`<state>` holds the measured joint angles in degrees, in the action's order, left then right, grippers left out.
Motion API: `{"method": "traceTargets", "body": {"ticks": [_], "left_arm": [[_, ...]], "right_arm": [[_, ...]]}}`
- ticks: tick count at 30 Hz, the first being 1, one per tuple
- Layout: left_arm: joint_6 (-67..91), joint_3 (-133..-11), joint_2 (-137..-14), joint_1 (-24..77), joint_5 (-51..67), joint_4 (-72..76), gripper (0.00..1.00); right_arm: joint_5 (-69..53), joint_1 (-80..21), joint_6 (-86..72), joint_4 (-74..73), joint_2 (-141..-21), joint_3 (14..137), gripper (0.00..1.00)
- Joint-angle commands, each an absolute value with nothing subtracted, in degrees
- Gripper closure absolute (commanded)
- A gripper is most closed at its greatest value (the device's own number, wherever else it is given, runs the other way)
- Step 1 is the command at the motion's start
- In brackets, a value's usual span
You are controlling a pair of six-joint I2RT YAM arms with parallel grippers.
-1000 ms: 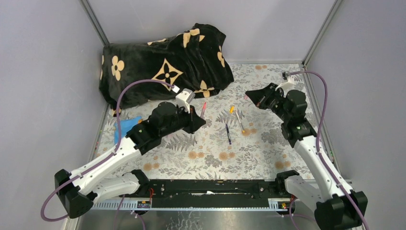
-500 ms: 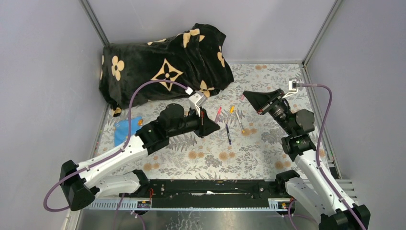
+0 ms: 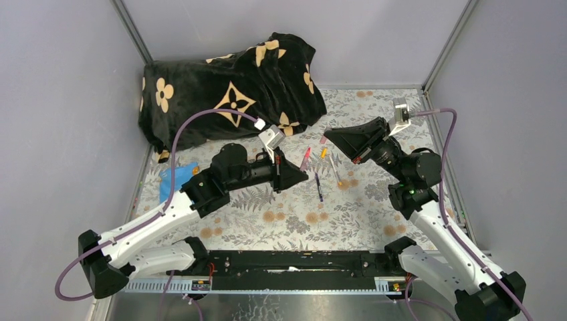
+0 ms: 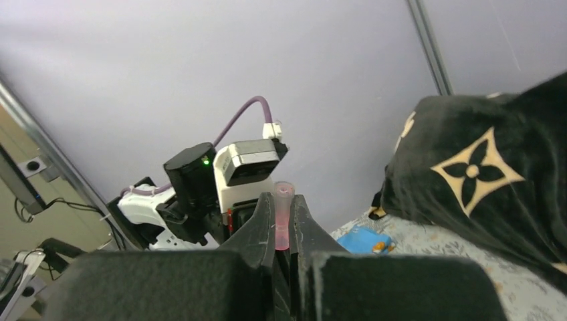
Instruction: Insert the pens into the pen caps
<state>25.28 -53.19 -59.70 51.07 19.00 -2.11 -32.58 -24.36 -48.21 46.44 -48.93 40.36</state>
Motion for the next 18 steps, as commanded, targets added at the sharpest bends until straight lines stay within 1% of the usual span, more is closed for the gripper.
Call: {"method": "traceTargets", "body": {"ticks": [1, 7, 18], "left_arm": [[22.1, -53.8, -57.2, 51.4, 20.9, 2.8, 1.00], [19.7, -54.0, -55.8, 51.3, 22.1, 3.8, 1.00], [18.1, -54.9, -56.4, 51.4, 27.2, 3.8, 1.00]], "right_arm": [[-34.0, -26.9, -44.3, 46.6, -48.8, 45.0, 1.00], [-36.5, -27.4, -43.6, 44.3, -49.4, 47.6, 1.00], [-36.0, -27.4, -47.3, 48.6, -49.9, 45.8, 1.00]]}}
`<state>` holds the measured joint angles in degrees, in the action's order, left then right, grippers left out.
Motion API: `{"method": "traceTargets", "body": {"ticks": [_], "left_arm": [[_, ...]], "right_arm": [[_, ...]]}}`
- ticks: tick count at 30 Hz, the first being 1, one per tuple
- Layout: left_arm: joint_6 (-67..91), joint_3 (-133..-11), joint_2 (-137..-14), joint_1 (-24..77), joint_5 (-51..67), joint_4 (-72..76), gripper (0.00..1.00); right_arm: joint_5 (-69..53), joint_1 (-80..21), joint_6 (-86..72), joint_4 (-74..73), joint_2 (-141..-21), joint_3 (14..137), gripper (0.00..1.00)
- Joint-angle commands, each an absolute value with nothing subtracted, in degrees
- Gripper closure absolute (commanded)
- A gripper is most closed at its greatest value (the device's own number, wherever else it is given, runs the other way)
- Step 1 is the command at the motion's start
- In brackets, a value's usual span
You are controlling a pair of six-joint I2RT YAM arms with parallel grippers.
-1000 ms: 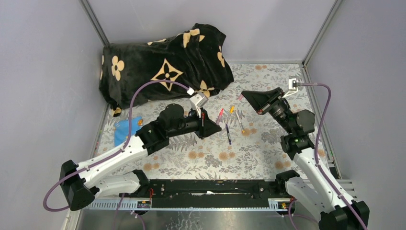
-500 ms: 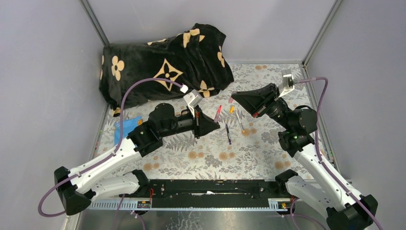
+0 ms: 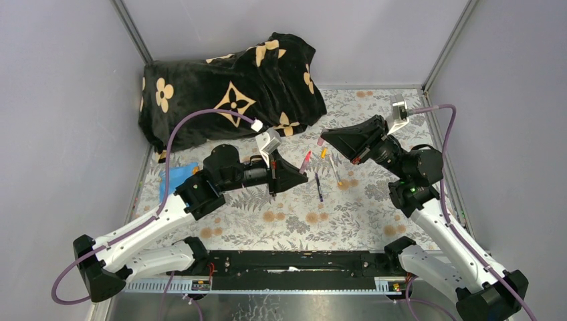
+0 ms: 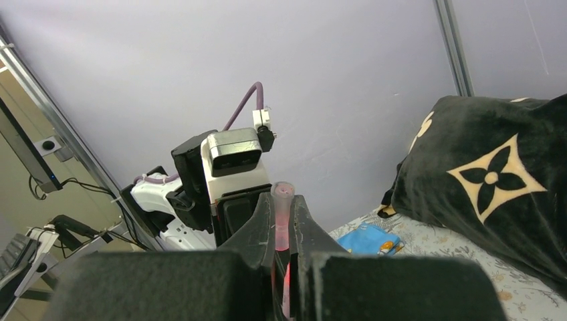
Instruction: Insert the pens into the pen caps
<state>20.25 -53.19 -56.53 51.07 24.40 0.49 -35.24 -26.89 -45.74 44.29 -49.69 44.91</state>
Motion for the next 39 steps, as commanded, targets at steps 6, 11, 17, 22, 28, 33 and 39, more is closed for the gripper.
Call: {"method": "traceTargets", "body": {"ticks": [6, 11, 17, 22, 28, 33, 39], "left_arm": [[17.3, -56.1, -57.0, 51.3, 27.5, 2.7, 1.00], [17.5, -56.6, -57.6, 51.4, 27.9, 2.7, 1.00], [17.6, -57.1, -58.2, 51.4, 28.5, 2.8, 1.00], [17.7, -57.4, -58.5, 51.4, 28.7, 2.9, 1.00], [17.8, -57.5, -58.8, 51.3, 28.4, 2.8, 1.00], [17.9, -57.5, -59.1, 51.4, 28.5, 3.1, 1.00], [18.2, -57.6, -59.4, 51.4, 28.9, 3.9, 1.00]], "right_arm": [[-36.6, -27.4, -49.7, 51.3, -50.8, 44.6, 1.00], [-36.8, -27.4, -48.9, 50.1, -50.5, 44.5, 1.00], [-37.0, -27.4, -48.8, 50.4, -50.4, 43.2, 1.00], [-37.2, -27.5, -49.3, 51.2, -50.4, 42.7, 1.00], [-37.7, -27.4, -49.4, 51.2, -50.3, 42.7, 1.00], [-38.1, -27.4, -49.4, 51.2, -50.3, 42.8, 1.00], [-38.7, -27.4, -49.7, 51.3, -50.5, 42.8, 1.00]]}}
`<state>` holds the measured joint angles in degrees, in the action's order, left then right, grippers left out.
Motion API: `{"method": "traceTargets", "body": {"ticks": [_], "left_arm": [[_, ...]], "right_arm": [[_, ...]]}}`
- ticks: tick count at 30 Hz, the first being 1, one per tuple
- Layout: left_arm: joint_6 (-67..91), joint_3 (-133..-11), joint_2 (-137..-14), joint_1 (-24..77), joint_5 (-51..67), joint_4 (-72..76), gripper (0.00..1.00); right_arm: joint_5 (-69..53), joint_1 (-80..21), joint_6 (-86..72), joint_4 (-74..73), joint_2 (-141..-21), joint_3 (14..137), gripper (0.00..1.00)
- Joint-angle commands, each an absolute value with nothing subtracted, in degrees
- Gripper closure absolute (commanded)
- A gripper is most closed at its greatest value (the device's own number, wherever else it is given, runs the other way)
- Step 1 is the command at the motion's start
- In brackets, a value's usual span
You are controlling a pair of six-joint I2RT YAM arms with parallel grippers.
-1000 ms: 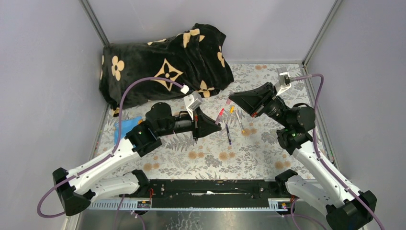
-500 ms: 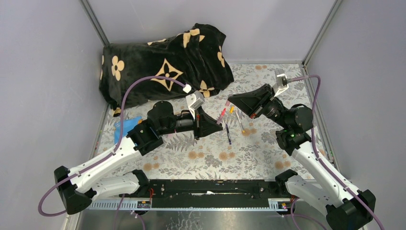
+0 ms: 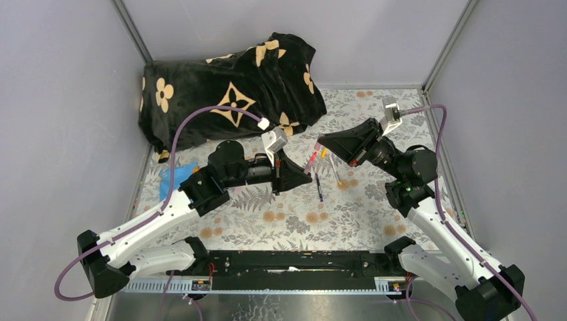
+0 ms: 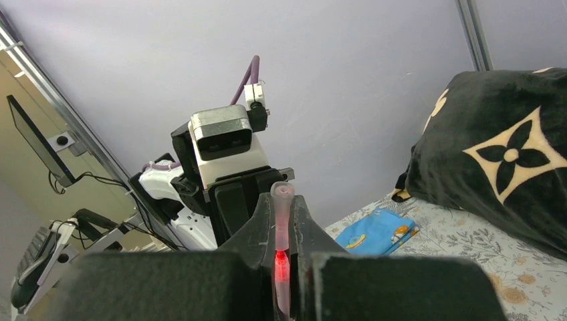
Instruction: Insert the pens into the pen caps
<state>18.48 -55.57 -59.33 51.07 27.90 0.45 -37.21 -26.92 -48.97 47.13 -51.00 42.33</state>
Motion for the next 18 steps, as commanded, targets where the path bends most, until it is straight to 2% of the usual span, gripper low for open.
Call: {"method": "traceTargets", "body": {"ticks": [1, 18], "left_arm": [[18.2, -57.5, -59.4, 51.4, 28.8, 3.9, 1.00], [18.2, -57.9, -59.3, 51.4, 28.1, 4.3, 1.00]], "right_arm": [[-38.8, -27.4, -49.8, 51.4, -50.5, 42.7, 1.00], [-39.1, -27.4, -49.8, 51.8, -51.1, 41.6, 1.00]]}}
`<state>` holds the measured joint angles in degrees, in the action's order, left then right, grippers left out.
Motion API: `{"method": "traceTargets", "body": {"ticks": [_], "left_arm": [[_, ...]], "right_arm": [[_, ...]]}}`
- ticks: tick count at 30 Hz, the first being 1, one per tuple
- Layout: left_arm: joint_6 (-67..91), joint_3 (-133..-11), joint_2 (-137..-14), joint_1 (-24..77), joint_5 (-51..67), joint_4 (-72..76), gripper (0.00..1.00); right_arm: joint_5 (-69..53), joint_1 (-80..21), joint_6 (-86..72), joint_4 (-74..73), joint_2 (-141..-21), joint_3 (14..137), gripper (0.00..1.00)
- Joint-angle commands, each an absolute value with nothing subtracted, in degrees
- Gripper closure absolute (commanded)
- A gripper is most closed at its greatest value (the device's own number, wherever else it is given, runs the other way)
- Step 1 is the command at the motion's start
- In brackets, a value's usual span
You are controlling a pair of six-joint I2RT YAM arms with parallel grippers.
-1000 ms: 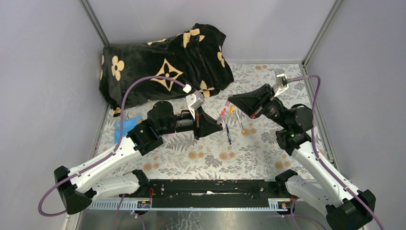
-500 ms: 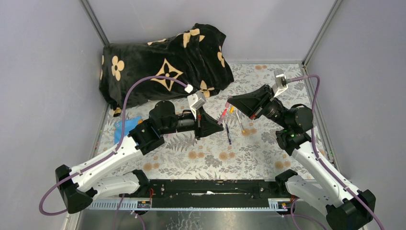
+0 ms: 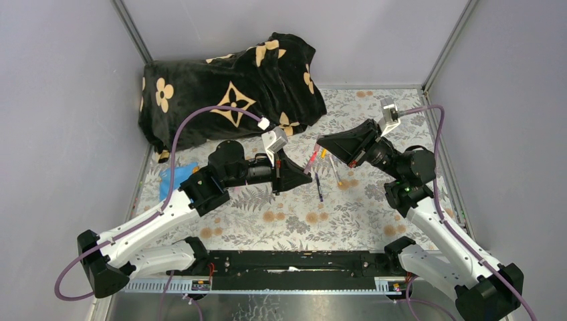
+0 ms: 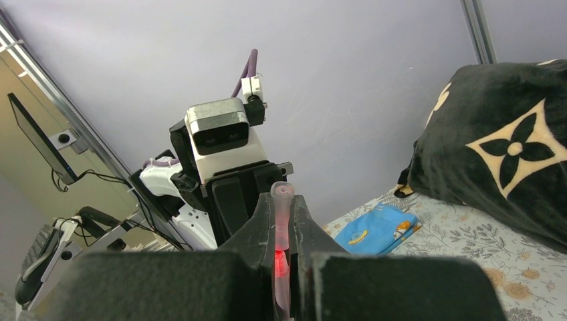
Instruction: Insert the pens into the pen caps
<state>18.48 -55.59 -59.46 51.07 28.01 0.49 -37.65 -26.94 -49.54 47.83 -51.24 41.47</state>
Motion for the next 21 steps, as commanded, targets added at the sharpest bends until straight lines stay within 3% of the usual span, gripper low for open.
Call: {"method": "traceTargets", "body": {"ticks": [1, 21], "left_arm": [[18.2, -57.9, -59.3, 51.4, 28.0, 4.4, 1.00], [18.9, -58.2, -58.5, 51.3, 25.4, 5.7, 1.00]], "right_arm": [[-39.2, -27.4, -49.9, 51.9, -51.2, 41.5, 1.00], [-42.9, -27.5, -50.4, 53.2, -53.2, 41.0, 1.00]]}}
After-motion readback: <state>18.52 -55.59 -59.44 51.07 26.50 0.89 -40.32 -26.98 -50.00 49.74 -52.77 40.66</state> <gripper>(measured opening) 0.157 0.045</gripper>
